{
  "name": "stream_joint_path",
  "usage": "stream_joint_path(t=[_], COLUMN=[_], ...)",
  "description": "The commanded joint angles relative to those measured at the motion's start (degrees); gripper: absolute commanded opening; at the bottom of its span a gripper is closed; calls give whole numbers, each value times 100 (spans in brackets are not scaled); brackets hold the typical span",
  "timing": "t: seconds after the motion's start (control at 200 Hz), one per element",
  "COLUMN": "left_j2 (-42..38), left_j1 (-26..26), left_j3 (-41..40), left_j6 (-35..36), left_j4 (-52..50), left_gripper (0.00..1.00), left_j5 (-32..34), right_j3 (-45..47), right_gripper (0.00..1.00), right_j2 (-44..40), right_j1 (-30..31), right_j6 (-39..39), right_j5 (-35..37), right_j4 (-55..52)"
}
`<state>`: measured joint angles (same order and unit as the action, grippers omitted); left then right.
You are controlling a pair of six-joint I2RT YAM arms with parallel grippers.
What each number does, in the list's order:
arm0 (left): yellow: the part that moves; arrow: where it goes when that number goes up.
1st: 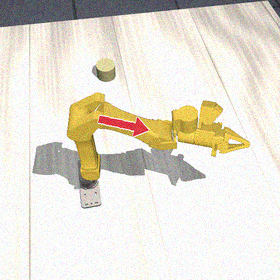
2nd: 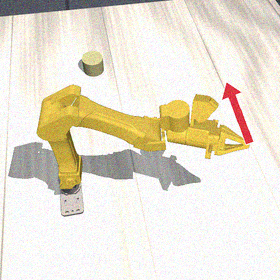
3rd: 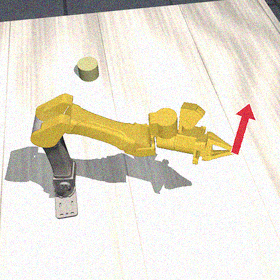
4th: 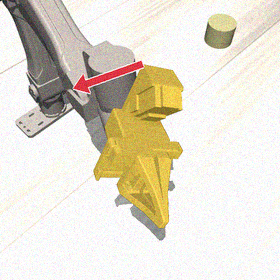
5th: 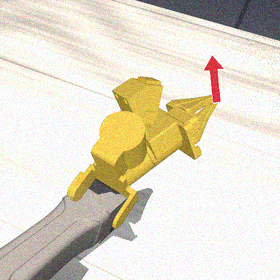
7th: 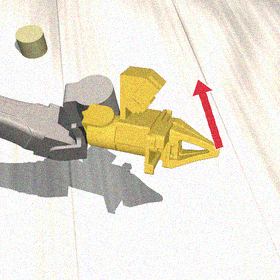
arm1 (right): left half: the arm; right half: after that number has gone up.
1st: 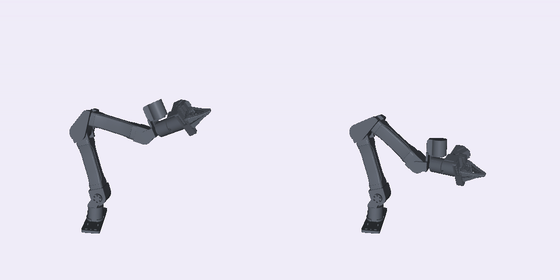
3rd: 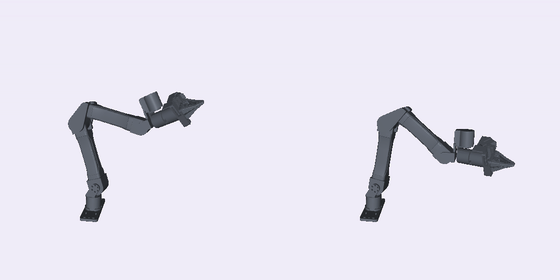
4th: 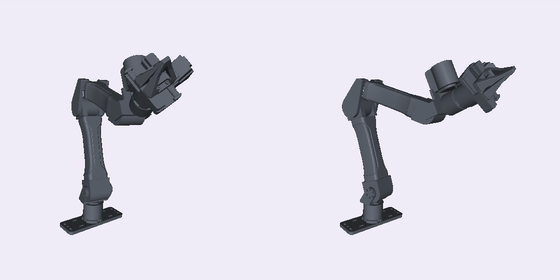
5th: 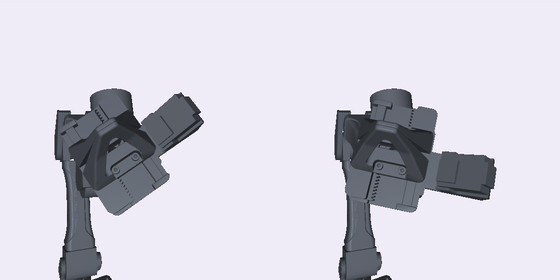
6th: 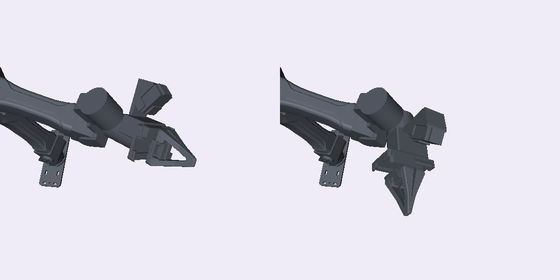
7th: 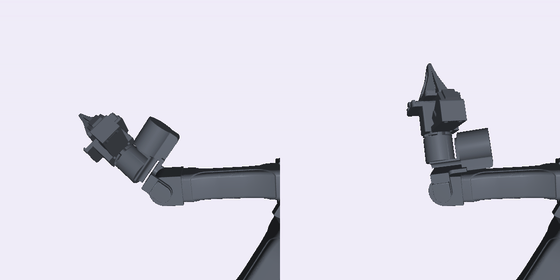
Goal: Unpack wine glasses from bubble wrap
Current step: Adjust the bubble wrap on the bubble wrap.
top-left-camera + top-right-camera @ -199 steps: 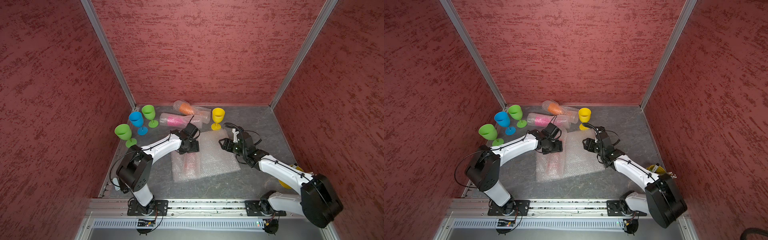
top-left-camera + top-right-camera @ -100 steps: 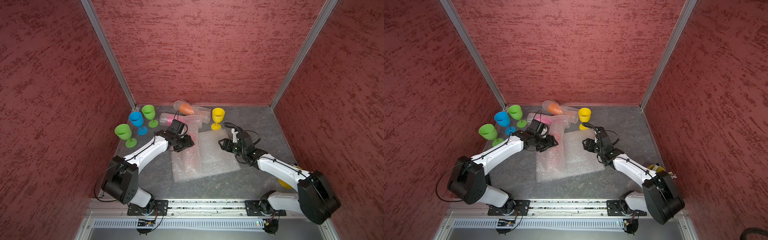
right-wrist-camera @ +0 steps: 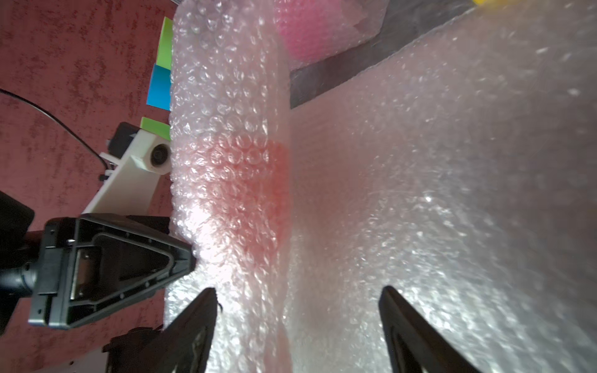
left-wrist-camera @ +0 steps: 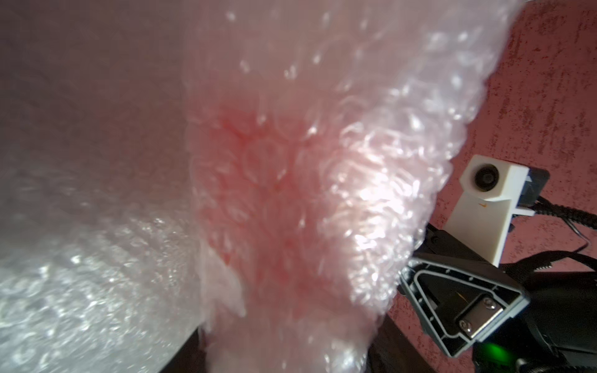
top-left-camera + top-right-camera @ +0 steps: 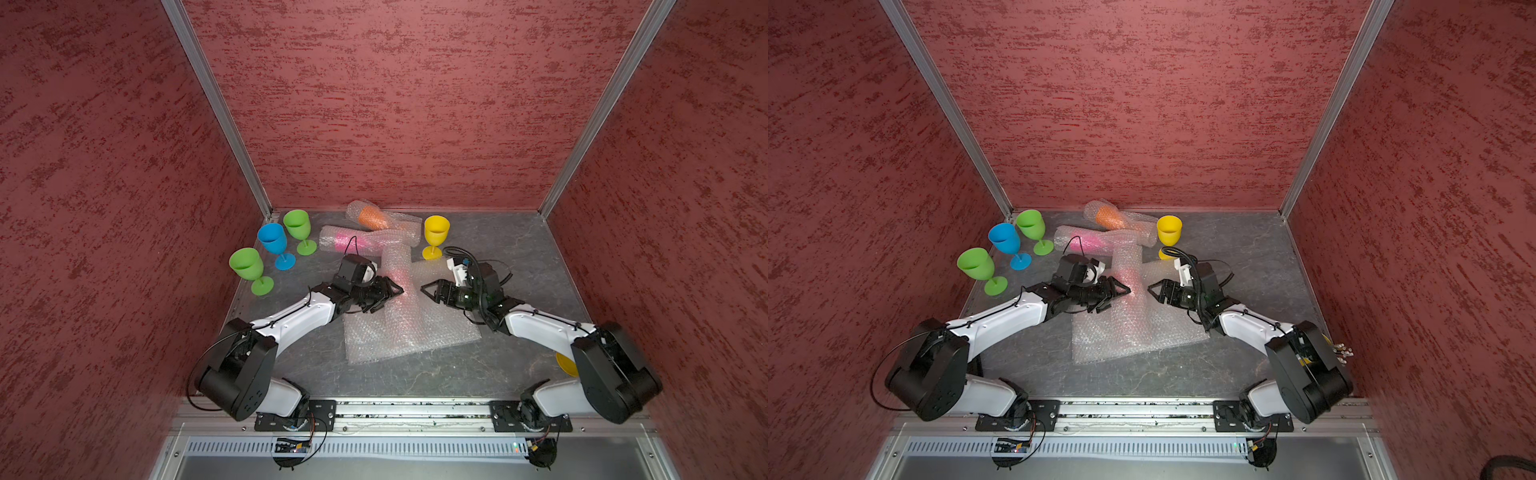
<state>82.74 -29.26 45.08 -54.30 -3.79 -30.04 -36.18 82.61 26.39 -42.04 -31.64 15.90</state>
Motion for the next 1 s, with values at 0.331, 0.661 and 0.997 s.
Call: stream_joint_path(t=[0.331,0.661,0.997], left_j2=[286,152,-349], left_j1=[-107,-7,433], left_j3=[-464,-338,-121], left_j6=[-1199,-886,-40], left_j4=[2468,1624,-308], left_gripper=[59,85,88], left_j5=[-411,-397,82], right_j3=[234,173,-350], right_gripper=[97,77,65], right_j2=[981,776,754], right_j1=[-61,-100,-110], right_j6=[-714,-332,470], right_j5=[-1802,-1343,-680], right_j4=[2471,1845,198])
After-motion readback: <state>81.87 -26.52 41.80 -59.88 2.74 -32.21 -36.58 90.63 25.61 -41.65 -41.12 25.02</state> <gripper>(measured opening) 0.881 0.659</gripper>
